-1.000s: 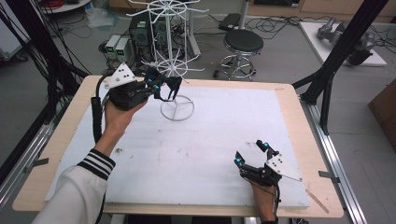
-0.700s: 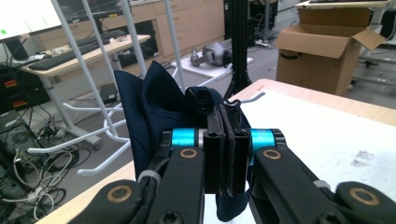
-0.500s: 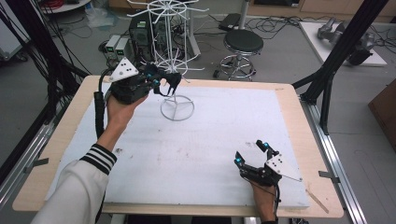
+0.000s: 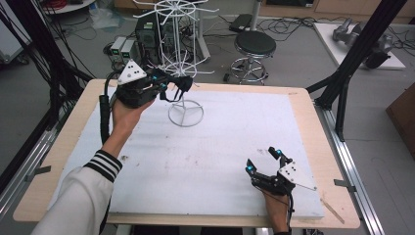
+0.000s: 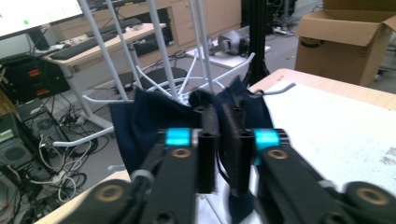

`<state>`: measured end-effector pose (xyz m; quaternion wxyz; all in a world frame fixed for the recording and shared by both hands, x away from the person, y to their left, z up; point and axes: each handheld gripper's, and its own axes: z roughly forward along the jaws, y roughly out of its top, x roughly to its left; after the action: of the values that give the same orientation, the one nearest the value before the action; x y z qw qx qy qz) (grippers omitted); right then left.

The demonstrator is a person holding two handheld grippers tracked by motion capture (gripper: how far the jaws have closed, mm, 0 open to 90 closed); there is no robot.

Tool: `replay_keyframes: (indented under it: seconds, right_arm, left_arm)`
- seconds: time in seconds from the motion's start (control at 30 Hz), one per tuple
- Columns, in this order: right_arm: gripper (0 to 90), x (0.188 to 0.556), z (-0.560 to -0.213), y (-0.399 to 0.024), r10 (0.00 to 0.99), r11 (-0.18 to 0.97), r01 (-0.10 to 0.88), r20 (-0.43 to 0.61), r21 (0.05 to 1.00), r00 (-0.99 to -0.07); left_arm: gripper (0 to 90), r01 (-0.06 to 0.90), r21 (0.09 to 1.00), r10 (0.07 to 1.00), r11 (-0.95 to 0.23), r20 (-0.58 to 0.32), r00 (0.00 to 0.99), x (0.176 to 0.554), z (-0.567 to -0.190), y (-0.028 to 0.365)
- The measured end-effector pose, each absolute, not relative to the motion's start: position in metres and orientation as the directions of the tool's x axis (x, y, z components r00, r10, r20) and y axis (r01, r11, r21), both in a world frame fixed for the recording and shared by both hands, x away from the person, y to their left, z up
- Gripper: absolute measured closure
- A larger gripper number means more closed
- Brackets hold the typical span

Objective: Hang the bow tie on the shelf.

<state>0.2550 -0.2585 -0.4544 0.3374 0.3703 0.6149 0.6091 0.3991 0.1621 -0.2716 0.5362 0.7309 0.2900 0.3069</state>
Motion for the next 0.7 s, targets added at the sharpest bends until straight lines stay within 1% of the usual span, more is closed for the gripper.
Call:
replay_keyframes:
  seconds: [0.03, 0.07, 0.1, 0.17, 0.2, 0.23, 0.27, 0.3, 0.47, 0.5, 0.53, 0.7]
  right_arm:
    - [9.8, 0.255, -0.454, -0.259, 0.866, -0.016, 0.044, 0.035, 0.999, -0.498]
    - [9.8, 0.255, -0.454, -0.258, 0.867, -0.016, 0.044, 0.036, 0.999, -0.498]
    - [9.8, 0.255, -0.454, -0.258, 0.867, -0.016, 0.044, 0.036, 0.999, -0.498]
    - [9.8, 0.255, -0.454, -0.258, 0.866, -0.016, 0.044, 0.036, 0.999, -0.498]
    - [9.8, 0.255, -0.454, -0.258, 0.866, -0.016, 0.044, 0.036, 0.999, -0.498]
    - [9.8, 0.255, -0.454, -0.259, 0.866, -0.014, 0.04, 0.032, 0.999, -0.498]
    - [9.8, 0.255, -0.454, -0.259, 0.866, -0.014, 0.04, 0.032, 0.999, -0.498]
    - [9.8, 0.255, -0.455, -0.259, 0.866, -0.014, 0.041, 0.033, 0.999, -0.498]
    - [9.8, 0.255, -0.455, -0.259, 0.866, -0.018, 0.042, 0.036, 0.999, -0.498]
    - [9.8, 0.255, -0.455, -0.259, 0.866, -0.02, 0.041, 0.038, 0.999, -0.499]
    - [9.8, 0.255, -0.455, -0.259, 0.865, -0.021, 0.042, 0.039, 0.999, -0.499]
    - [9.8, 0.255, -0.455, -0.259, 0.866, -0.023, 0.038, 0.039, 0.999, -0.499]
  left_arm:
    - [76.5, 0.097, 0.963, 0.758, -0.252, 0.134, 0.639, 0.399, -0.272, 0.162]
    - [71.1, 0.098, 0.963, 0.762, -0.251, 0.134, 0.634, 0.399, -0.272, 0.162]
    - [71.1, 0.099, 0.963, 0.766, -0.252, 0.136, 0.628, 0.399, -0.271, 0.162]
    - [65.1, 0.098, 0.963, 0.767, -0.25, 0.135, 0.627, 0.398, -0.271, 0.162]
    - [65.1, 0.096, 0.964, 0.773, -0.249, 0.138, 0.619, 0.398, -0.271, 0.162]
    - [54.1, 0.091, 0.965, 0.778, -0.244, 0.139, 0.612, 0.397, -0.271, 0.162]
    - [49.0, 0.088, 0.967, 0.783, -0.238, 0.137, 0.606, 0.397, -0.27, 0.162]
    - [49.0, 0.083, 0.968, 0.785, -0.237, 0.141, 0.603, 0.396, -0.27, 0.163]
    - [29.4, 0.052, 0.978, 0.79, -0.204, 0.132, 0.599, 0.392, -0.267, 0.168]
    - [21.2, 0.047, 0.98, 0.787, -0.194, 0.126, 0.603, 0.391, -0.267, 0.17]
    - [19.0, 0.043, 0.982, 0.783, -0.182, 0.119, 0.611, 0.39, -0.266, 0.172]
    - [16.5, 0.0, 0.99, 0.77, -0.138, 0.107, 0.63, 0.372, -0.27, 0.185]
